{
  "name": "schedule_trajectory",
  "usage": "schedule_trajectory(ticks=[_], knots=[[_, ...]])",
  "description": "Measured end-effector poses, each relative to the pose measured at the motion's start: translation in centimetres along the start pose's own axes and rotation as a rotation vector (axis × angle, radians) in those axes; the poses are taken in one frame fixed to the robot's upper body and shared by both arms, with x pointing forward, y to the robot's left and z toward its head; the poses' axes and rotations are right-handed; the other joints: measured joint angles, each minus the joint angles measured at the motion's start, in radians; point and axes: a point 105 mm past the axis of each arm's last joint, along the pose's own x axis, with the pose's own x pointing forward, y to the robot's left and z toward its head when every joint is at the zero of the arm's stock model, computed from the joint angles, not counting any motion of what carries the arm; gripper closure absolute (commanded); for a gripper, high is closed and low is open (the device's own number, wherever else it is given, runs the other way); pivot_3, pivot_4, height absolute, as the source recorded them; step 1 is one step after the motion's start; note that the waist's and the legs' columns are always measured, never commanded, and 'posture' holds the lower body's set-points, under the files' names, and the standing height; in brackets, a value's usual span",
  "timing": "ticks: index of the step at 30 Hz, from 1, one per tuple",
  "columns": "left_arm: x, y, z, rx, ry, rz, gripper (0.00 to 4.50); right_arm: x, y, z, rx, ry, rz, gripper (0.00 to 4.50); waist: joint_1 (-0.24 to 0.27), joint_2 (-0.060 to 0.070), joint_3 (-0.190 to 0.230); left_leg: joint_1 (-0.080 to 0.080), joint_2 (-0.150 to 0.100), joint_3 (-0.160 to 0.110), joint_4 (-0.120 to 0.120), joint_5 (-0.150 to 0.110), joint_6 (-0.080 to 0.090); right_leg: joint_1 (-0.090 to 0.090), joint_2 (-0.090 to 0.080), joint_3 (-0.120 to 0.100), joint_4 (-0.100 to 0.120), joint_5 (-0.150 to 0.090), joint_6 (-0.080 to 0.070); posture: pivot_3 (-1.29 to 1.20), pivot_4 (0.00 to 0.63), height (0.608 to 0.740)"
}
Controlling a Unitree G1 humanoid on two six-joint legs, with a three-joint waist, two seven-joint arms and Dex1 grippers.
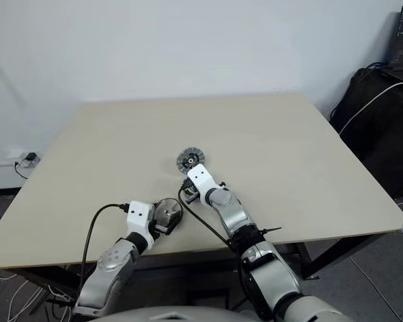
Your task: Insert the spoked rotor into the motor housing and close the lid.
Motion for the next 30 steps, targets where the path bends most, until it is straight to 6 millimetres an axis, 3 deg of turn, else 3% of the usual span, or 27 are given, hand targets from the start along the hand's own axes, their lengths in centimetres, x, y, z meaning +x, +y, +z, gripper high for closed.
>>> schedule_trajectory(ticks=[7,13,19,23,26,30], knots=[[0.0,0.0,0.0,-0.001,0.001,0.0,0.0,-0.6,-0.1,0.3,0.033,-0.068,-0.006,4.46,-0.002,0.0,0.0,-0.001,0.0,0.0,0.0,0.0,0.0,0.0,0.0,0.0,0.0,0.0,0.0,0.0,0.0,0.74],[-0.1,0.1,0.2,-0.022,-0.028,0.02,0.0,-4.5,-2.4,2.8,0.102,-0.294,-0.075,4.46,0.007,-0.001,0.0,-0.001,0.0,-0.001,0.0,-0.001,0.001,0.0,-0.001,0.001,-0.002,-0.002,0.004,0.0,0.0,0.74],[-0.5,2.1,0.8,-0.224,-0.122,0.13,0.0,-8.2,-2.1,0.6,0.15,-0.314,-0.042,4.46,0.009,-0.001,0.001,-0.002,0.0,-0.001,0.0,-0.001,0.001,0.0,-0.001,0.0,-0.002,-0.003,0.005,0.0,0.0,0.74],[-0.9,2.7,-0.7,-0.38,-0.095,0.161,0.0,-10.2,-1.1,-0.7,0.156,-0.304,-0.001,4.46,0.009,-0.003,0.002,-0.002,0.001,-0.001,0.001,-0.001,0.001,0.001,-0.001,0.0,-0.002,-0.004,0.006,0.0,0.0,0.74],[-0.9,2.4,-2.2,-0.513,-0.051,0.161,0.0,-10.9,-0.4,-1.6,0.185,-0.28,0.009,4.46,0.009,-0.006,0.004,-0.002,0.001,-0.001,0.003,-0.002,0.0,0.002,-0.001,-0.001,-0.002,-0.003,0.007,0.0,0.0,0.74],[-0.5,2.2,-2.1,-0.59,-0.049,0.145,0.0,-11.2,-0.2,-1.8,0.216,-0.274,-0.007,4.46,0.013,-0.008,0.006,0.001,0.001,-0.001,0.005,-0.004,-0.002,0.008,-0.001,-0.001,-0.003,-0.003,0.007,0.0,0.0,0.74]])
